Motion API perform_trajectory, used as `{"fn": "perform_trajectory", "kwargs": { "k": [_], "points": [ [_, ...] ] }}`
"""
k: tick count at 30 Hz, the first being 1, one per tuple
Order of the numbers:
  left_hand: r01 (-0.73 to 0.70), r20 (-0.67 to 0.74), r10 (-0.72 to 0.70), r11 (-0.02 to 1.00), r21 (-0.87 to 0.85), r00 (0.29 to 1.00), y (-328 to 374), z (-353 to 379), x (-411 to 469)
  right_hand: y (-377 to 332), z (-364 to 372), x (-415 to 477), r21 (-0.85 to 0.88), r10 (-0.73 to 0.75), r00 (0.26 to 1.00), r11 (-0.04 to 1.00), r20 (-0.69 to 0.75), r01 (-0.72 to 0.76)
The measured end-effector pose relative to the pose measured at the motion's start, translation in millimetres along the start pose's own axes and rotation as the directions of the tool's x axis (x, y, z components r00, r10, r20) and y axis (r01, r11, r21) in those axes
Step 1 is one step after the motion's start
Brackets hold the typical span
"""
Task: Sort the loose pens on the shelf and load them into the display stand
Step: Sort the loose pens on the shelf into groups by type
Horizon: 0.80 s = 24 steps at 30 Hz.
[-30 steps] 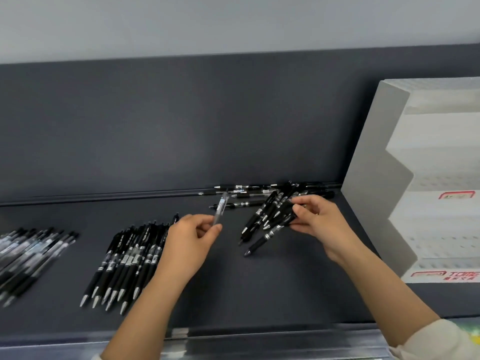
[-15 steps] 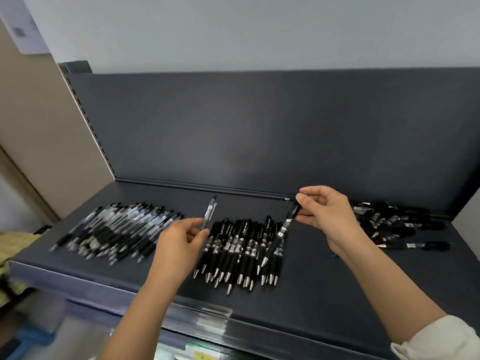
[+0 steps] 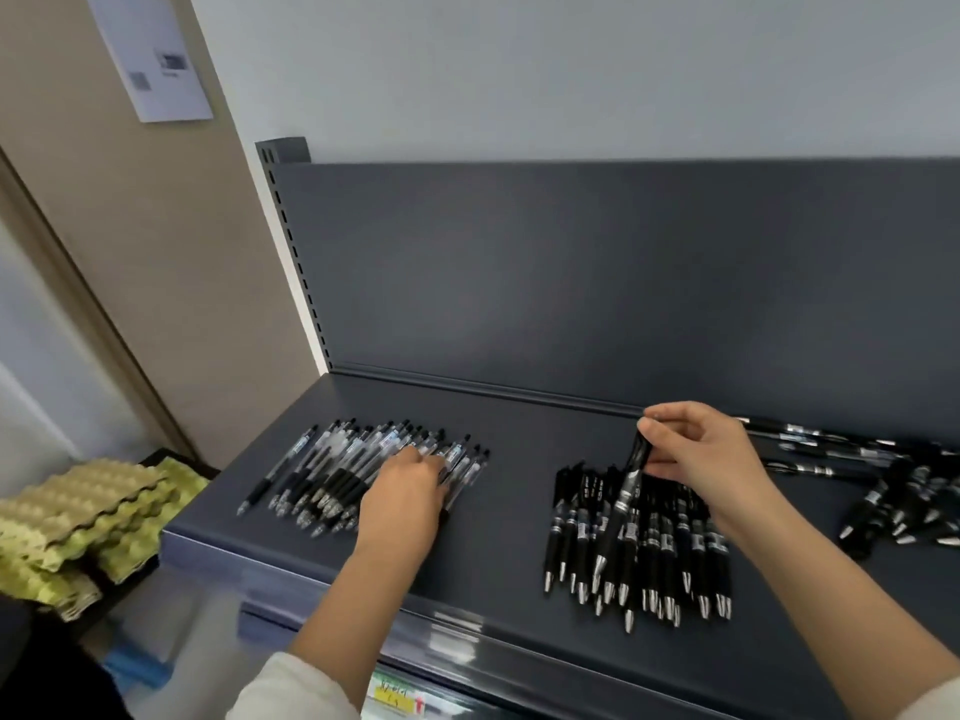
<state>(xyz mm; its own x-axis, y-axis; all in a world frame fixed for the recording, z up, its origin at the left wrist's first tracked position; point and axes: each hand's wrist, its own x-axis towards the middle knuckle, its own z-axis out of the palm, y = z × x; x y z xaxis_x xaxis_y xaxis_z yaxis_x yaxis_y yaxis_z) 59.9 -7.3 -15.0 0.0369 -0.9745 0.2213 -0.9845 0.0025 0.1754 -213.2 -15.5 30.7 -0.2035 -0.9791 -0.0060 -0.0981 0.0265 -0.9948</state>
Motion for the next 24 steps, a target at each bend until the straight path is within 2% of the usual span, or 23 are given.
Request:
{"fn": "perform_trajectory", "kwargs": {
  "k": [4,6,8,9,11,13,15,18,24],
  "points": [
    [-0.041,-0.038,0.043,0.998,0.049,0.998,-4,5,2,2,1,-3,-0.01,0.015,1.0,1.0,-0.026,-0.015],
    [-0.093,-0.131,0.09,0.995,-0.018,0.987,1,6,3,3,0,-4,-0.008,0.023,0.999,1.0,-0.042,-0.023],
    [-0.197,-0.202,0.162,0.966,-0.17,0.966,19,3,1,3,-4,-5,-0.001,0.024,0.998,1.0,-0.054,-0.024],
    [-0.238,-0.185,0.189,0.927,-0.291,0.964,34,-1,-2,3,-6,-6,0.004,0.026,0.998,1.0,-0.058,-0.025],
    [-0.235,-0.056,0.243,0.813,-0.533,0.969,70,-12,-13,4,-10,-8,0.016,0.028,0.998,1.0,-0.064,-0.027],
    [-0.188,0.088,0.32,0.736,-0.651,0.943,103,-18,-23,4,-13,-11,0.042,0.018,0.998,0.999,-0.066,-0.015],
    [-0.15,0.167,0.371,0.689,-0.709,0.914,126,-18,-30,3,-16,-13,0.079,0.004,0.998,0.997,-0.062,0.001],
    [-0.102,0.201,0.366,0.661,-0.744,0.909,143,-14,-29,1,-26,-16,0.099,-0.009,0.998,0.995,-0.061,0.015],
    [-0.079,0.183,0.296,0.693,-0.717,0.938,157,-7,-29,10,-46,-18,0.019,0.043,0.998,0.999,-0.042,-0.043]
  ]
}}
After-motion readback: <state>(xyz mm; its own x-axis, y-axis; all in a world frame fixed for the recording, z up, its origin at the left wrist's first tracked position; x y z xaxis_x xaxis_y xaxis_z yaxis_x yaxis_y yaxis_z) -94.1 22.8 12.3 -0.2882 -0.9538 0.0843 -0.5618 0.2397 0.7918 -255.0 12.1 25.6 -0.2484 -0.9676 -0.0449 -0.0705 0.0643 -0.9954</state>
